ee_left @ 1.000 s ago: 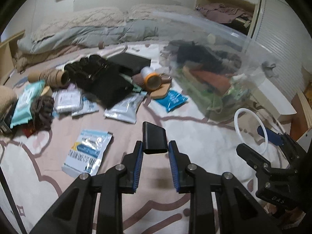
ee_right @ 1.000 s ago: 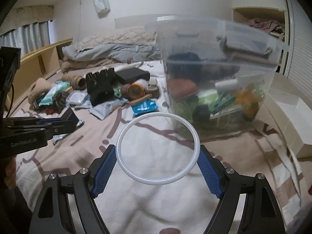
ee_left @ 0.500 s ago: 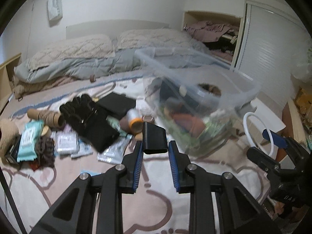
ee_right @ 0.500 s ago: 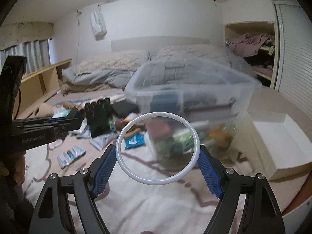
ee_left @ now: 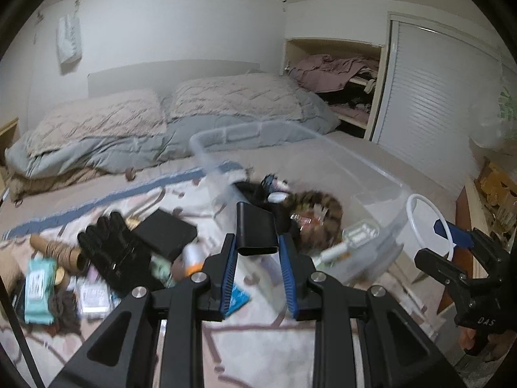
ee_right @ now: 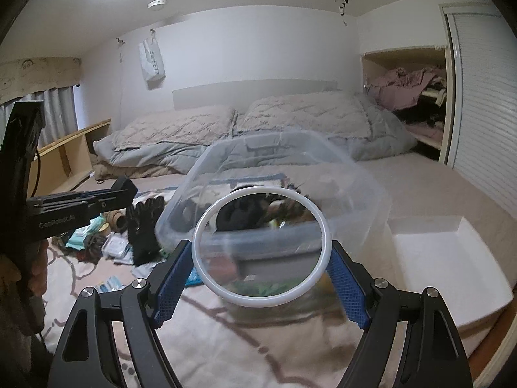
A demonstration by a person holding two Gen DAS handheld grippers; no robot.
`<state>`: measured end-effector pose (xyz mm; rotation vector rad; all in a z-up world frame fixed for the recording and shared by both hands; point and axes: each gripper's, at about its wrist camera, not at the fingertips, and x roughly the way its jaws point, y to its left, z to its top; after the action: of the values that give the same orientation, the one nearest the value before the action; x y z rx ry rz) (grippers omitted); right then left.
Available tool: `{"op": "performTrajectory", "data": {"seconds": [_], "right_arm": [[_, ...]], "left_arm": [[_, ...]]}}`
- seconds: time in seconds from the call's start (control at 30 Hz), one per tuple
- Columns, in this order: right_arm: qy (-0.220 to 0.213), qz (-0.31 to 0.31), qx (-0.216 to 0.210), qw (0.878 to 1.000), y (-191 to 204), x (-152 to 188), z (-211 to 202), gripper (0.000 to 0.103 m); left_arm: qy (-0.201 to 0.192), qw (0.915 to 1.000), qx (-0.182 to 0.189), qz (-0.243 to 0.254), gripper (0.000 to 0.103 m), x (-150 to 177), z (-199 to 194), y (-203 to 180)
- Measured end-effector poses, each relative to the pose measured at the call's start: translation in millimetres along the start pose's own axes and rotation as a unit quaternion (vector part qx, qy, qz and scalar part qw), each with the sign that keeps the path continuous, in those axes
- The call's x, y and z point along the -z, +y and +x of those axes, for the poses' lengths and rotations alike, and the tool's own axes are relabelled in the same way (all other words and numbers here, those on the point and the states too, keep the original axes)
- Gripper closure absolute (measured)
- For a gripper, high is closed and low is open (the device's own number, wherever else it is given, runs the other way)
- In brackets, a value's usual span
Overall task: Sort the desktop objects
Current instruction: 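Carry the white ring and black clip over the clear plastic bin with both tools, then open the left tool to drop the black clip into the bin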
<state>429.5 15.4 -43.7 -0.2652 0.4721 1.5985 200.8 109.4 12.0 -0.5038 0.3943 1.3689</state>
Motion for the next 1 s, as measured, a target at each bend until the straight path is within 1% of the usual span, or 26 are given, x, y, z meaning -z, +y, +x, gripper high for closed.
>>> {"op": "performTrajectory", "data": {"seconds": [0.17, 0.27, 0.4, 0.47, 0.57, 0.7, 0.8, 0.93, 1.0], "right_arm": [[-0.005, 0.004, 0.003, 1.000, -17.4, -20.8, 5.4, 0.021], [-0.008, 0.007, 0.005, 1.000, -23.6, -28.0, 7.6, 0.021], [-0.010, 0.009, 0.001, 1.000, -30.2, -33.9, 11.1, 0.021], [-0.004, 0.008, 0.004, 1.000, -31.4, -36.3, 14.8, 0.021], [0.002, 0.006, 0.006, 1.000, -34.2, -38.3, 19.7, 0.021], [0.011, 0.010, 0.006, 1.000, -40.3, -41.7, 24.6, 0.021], [0.017, 0.019, 0.005, 1.000, -46.1, -43.5, 27.3, 0.021], [0.026, 0.032, 0.004, 0.999, -54.5, -44.6, 31.7, 0.021], [0.028, 0.036, 0.006, 0.999, -58.1, -44.2, 33.4, 0.021]], "left_arm": [[-0.005, 0.9996, 0.022, 0.015, 0.077, -28.2, 20.4, -21.0], [-0.007, 0.9993, 0.028, 0.023, 0.077, -38.7, 32.5, -32.0], [0.007, 0.9986, 0.045, 0.028, 0.077, -47.7, 54.8, -44.0], [0.021, 0.9979, 0.052, 0.032, 0.077, -49.9, 67.4, -49.4], [0.056, 0.9962, 0.059, 0.031, 0.077, -49.5, 87.9, -56.5], [0.101, 0.9926, 0.066, 0.015, 0.077, -45.3, 109.5, -60.2], [0.130, 0.9886, 0.076, -0.001, 0.077, -42.2, 118.9, -60.8], [0.163, 0.9837, 0.076, 0.001, 0.077, -39.8, 126.3, -64.6], [0.179, 0.9804, 0.082, -0.001, 0.077, -39.1, 128.7, -65.1]]}}
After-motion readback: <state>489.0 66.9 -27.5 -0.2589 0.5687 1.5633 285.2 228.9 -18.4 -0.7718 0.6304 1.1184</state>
